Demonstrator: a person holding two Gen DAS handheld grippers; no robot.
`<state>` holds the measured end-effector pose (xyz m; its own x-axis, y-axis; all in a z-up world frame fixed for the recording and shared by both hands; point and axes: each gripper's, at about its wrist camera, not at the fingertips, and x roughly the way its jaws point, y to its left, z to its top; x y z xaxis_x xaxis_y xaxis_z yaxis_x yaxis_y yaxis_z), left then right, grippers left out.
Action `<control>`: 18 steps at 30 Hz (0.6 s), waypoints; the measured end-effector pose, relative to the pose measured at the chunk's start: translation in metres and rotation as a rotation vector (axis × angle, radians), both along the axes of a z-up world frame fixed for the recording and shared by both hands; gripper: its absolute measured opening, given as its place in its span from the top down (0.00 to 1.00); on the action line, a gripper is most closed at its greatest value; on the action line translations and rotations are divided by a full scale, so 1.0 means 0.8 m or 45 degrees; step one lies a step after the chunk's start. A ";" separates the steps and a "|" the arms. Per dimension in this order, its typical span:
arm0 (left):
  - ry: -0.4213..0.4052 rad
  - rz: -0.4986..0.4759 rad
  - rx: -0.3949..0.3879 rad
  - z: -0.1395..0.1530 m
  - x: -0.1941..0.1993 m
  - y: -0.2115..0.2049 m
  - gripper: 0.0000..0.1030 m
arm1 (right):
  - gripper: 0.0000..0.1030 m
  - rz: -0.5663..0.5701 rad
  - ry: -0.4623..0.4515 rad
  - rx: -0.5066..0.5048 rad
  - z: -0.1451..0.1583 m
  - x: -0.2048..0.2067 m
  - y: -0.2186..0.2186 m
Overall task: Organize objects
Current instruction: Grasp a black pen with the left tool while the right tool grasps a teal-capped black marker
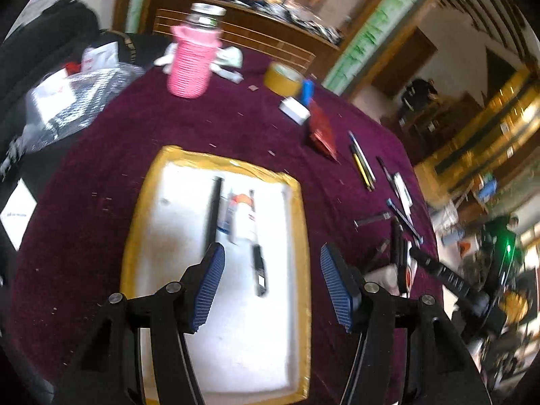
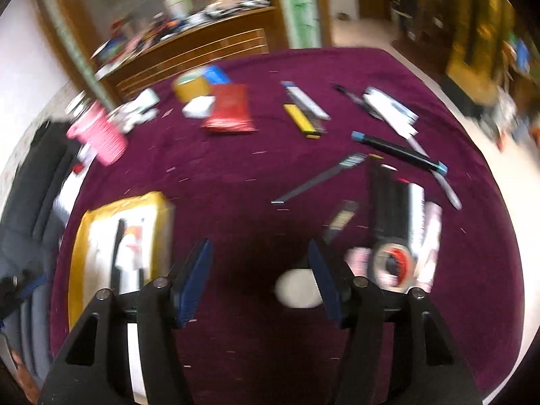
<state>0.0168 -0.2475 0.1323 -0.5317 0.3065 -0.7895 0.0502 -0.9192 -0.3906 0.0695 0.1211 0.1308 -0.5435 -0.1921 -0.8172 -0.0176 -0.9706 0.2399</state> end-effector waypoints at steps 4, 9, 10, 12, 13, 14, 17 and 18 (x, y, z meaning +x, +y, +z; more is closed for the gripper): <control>-0.022 -0.099 -0.050 -0.001 0.004 0.051 0.48 | 0.43 -0.164 -0.046 -0.071 -0.017 0.003 0.089; -0.059 -0.163 -0.092 -0.005 0.007 0.103 0.48 | 0.43 -0.302 -0.102 -0.125 -0.040 0.014 0.176; -0.065 -0.170 -0.097 -0.006 0.007 0.110 0.48 | 0.43 -0.316 -0.114 -0.136 -0.045 0.015 0.189; -0.076 -0.187 -0.111 -0.007 0.004 0.133 0.48 | 0.43 -0.328 -0.128 -0.150 -0.052 0.015 0.207; -0.078 -0.192 -0.118 -0.007 0.004 0.140 0.48 | 0.43 -0.322 -0.137 -0.156 -0.054 0.013 0.216; -0.080 -0.197 -0.128 -0.008 0.002 0.150 0.48 | 0.43 -0.315 -0.142 -0.159 -0.057 0.011 0.222; -0.094 -0.200 -0.137 -0.014 -0.003 0.173 0.48 | 0.43 -0.281 -0.147 -0.157 -0.062 0.006 0.233; -0.102 -0.201 -0.134 -0.017 -0.004 0.179 0.48 | 0.43 -0.263 -0.151 -0.152 -0.064 0.004 0.236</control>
